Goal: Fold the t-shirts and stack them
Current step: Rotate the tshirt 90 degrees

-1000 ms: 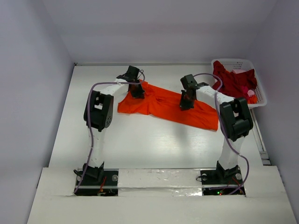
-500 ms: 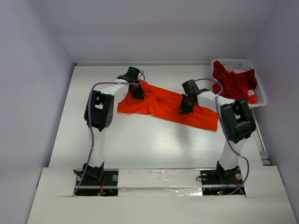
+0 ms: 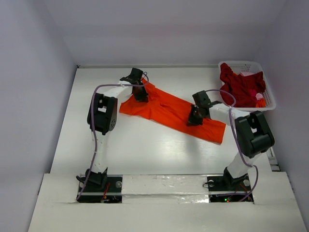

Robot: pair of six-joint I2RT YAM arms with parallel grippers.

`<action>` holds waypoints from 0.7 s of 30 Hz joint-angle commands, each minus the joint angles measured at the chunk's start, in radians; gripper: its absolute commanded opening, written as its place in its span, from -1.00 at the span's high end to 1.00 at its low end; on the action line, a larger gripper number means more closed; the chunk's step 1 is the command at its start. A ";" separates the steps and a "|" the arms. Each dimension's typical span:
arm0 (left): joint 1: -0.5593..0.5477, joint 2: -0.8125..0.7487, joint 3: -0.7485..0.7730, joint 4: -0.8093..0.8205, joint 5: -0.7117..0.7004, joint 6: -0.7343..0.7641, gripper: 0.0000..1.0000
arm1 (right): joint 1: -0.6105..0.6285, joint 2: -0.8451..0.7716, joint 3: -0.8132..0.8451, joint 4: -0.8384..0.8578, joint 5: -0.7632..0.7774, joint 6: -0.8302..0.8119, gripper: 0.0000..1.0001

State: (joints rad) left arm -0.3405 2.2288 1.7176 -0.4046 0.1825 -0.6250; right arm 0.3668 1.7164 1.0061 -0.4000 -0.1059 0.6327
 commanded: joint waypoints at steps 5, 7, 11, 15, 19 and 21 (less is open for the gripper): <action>0.028 0.066 0.091 -0.065 -0.043 0.041 1.00 | 0.073 -0.096 -0.020 -0.048 -0.011 -0.027 1.00; 0.028 0.081 0.117 -0.068 -0.032 0.044 1.00 | 0.103 -0.101 -0.024 -0.053 0.000 -0.033 1.00; 0.028 0.103 0.155 -0.077 -0.025 0.047 1.00 | 0.142 -0.103 -0.034 -0.057 0.023 -0.031 1.00; 0.028 0.082 0.139 -0.077 -0.023 0.048 1.00 | 0.169 -0.124 -0.006 -0.092 0.072 -0.025 1.00; 0.037 0.068 0.117 -0.074 -0.032 0.061 1.00 | 0.169 -0.173 0.106 -0.192 0.251 -0.010 1.00; 0.037 0.068 0.112 -0.076 -0.034 0.061 1.00 | 0.169 -0.160 0.182 -0.287 0.426 0.027 1.00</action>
State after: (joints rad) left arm -0.3183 2.3096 1.8530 -0.4423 0.1848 -0.5968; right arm 0.5323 1.5959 1.0622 -0.5877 0.0742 0.6262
